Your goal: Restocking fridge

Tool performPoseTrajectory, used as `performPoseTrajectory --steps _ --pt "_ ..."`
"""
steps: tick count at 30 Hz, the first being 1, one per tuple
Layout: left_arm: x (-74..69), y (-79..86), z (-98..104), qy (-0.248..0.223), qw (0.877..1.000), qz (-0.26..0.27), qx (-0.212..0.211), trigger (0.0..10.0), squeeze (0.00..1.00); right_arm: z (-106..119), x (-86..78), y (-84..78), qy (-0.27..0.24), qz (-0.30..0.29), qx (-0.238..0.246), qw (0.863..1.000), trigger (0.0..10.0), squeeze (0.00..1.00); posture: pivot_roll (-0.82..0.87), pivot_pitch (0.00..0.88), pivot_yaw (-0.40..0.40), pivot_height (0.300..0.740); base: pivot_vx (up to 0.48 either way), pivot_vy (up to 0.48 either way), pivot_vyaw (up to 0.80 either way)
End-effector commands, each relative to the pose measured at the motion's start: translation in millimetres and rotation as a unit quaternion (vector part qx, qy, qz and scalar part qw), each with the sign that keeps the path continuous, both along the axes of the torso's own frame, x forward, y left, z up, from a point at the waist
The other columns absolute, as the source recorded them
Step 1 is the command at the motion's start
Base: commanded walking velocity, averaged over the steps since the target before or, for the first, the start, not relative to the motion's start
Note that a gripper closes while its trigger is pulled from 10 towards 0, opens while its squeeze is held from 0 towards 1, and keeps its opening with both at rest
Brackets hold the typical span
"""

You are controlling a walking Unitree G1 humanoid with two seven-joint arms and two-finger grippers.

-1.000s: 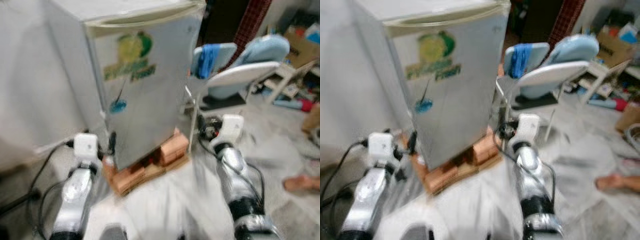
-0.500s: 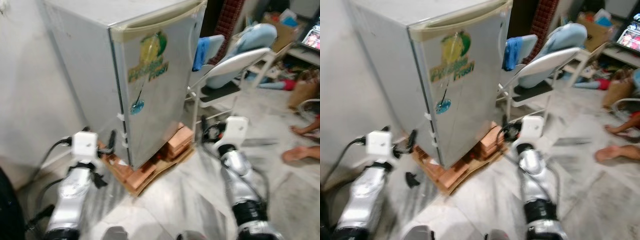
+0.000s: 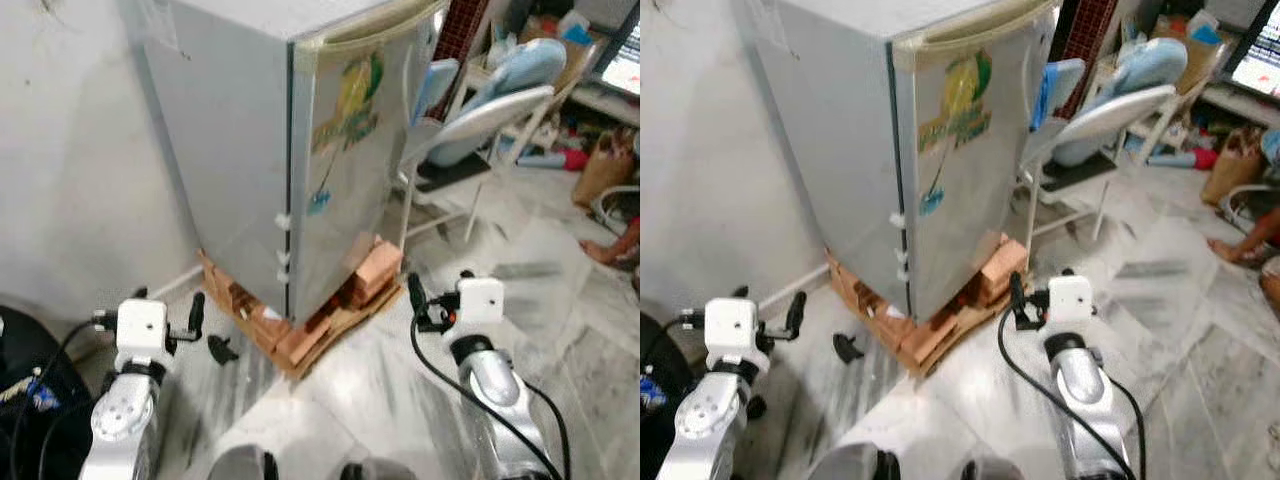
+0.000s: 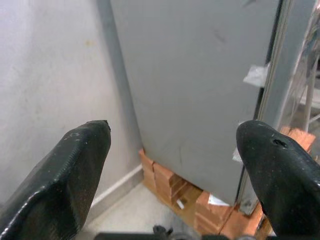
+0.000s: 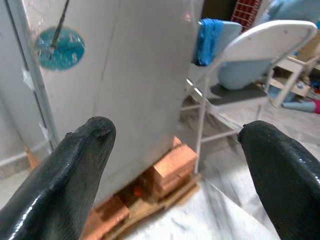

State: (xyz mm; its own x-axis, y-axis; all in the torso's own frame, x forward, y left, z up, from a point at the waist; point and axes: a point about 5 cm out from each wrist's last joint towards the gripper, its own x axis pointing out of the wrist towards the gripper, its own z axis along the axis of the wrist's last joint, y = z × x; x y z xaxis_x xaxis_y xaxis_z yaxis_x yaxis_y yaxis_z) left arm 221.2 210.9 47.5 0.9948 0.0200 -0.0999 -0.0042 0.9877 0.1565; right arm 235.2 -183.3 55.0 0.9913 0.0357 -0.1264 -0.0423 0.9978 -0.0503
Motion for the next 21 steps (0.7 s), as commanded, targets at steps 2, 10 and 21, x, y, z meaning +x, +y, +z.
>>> performPoseTrajectory --steps 2,10,21 --pt "6.1 1.4 9.2 -0.023 1.000 0.004 0.008 10.0 0.00 2.7 -0.7 -5.3 -0.013 -0.010 -0.006 1.000 10.0 0.00 0.04 0.000 -0.046 0.740 0.000 0.000 0.00" --pt "13.6 -0.7 12.7 -0.033 0.999 -0.013 -0.005 10.0 0.00 1.9 4.2 -5.7 -0.031 -0.064 -0.002 0.997 10.0 0.00 0.03 0.000 -0.033 0.740 0.000 0.000 0.00" --pt "15.2 -8.6 10.7 -0.032 0.999 -0.016 -0.015 10.0 0.00 3.6 14.6 -2.9 -0.036 -0.055 -0.008 0.998 10.0 0.00 0.03 0.000 -0.058 0.740 0.252 0.196 -0.16"
